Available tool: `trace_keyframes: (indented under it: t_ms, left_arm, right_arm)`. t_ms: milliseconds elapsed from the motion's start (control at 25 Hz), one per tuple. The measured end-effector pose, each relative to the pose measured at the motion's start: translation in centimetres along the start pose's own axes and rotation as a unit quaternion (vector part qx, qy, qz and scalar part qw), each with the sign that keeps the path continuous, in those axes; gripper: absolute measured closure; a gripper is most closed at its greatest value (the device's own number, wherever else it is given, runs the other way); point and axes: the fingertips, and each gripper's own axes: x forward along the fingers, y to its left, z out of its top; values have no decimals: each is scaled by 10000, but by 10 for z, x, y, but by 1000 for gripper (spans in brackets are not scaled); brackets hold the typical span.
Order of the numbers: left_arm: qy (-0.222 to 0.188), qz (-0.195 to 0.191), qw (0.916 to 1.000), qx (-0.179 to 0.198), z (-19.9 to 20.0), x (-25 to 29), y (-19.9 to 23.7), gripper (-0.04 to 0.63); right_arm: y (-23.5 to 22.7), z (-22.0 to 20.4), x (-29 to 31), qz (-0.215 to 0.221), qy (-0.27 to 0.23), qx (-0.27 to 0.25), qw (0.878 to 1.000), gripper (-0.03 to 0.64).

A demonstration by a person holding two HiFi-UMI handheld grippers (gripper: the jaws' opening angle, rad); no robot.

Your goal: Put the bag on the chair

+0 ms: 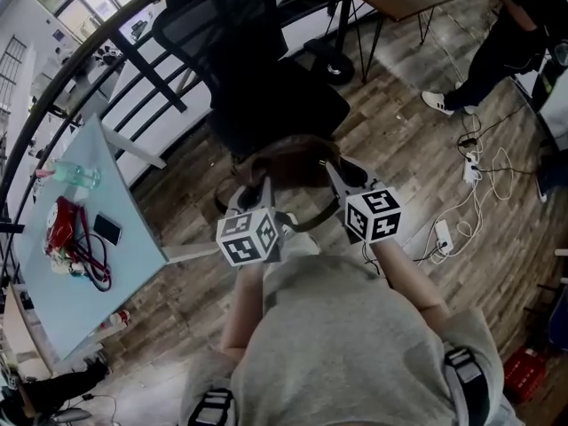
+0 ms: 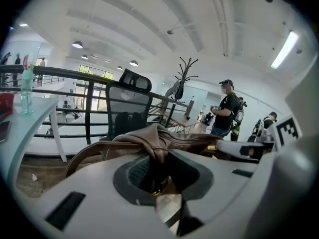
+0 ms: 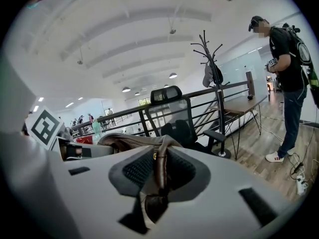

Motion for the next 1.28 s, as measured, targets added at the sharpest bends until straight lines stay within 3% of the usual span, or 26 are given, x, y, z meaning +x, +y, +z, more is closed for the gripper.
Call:
trace_keyframes:
  t_ms: [600,1280]
  left_arm:
    - [66,-272,9995,150,78,90,60,537]
    - [171,-474,9986,150,108,163,97,537]
  right_arm:
    - [-19,58,109,-292,-75,87,9995,552]
    - [-45,82,186,-442,-57,157,9989,552]
